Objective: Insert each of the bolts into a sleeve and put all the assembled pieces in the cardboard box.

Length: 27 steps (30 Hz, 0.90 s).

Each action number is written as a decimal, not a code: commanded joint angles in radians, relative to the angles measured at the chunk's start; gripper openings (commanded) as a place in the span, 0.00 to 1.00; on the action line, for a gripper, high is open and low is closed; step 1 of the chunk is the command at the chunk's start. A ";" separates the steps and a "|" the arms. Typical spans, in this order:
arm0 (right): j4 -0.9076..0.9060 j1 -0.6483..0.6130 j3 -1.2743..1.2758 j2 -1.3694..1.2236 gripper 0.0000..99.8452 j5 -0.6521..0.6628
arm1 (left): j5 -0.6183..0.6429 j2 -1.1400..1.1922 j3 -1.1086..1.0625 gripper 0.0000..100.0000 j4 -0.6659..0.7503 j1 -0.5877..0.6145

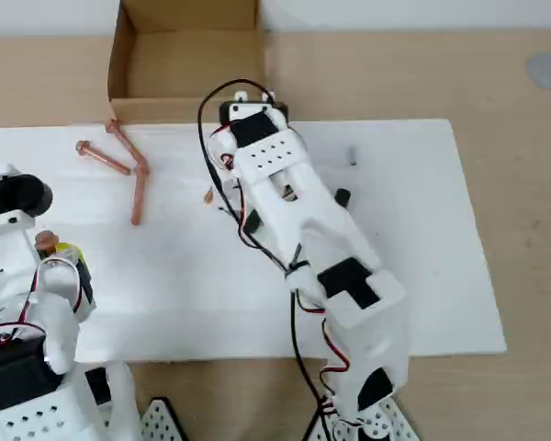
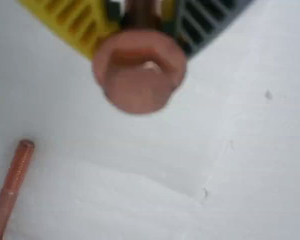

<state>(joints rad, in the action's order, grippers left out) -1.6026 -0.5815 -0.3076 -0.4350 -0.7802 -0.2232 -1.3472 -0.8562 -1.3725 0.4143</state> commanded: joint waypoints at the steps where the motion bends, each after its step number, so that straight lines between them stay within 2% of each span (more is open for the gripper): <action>1: 0.021 0.002 -0.047 -0.004 0.13 -0.015 | -0.008 -0.010 0.003 0.01 -0.003 -0.014; 17: 0.026 0.077 -0.160 -0.272 0.13 -0.006 | -0.009 -0.010 0.003 0.01 -0.003 -0.014; 23: 0.026 0.071 -0.168 -0.271 0.01 0.029 | -0.032 -0.010 0.003 0.01 -0.003 -0.014; 27: -0.048 0.070 -0.216 -0.271 0.01 0.074 | -0.055 -0.010 0.003 0.01 -0.003 -0.014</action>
<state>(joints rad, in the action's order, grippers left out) -1.6057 -0.5324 -0.4457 -0.7020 -0.7388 -0.2616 -1.3472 -0.8562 -1.3755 0.4143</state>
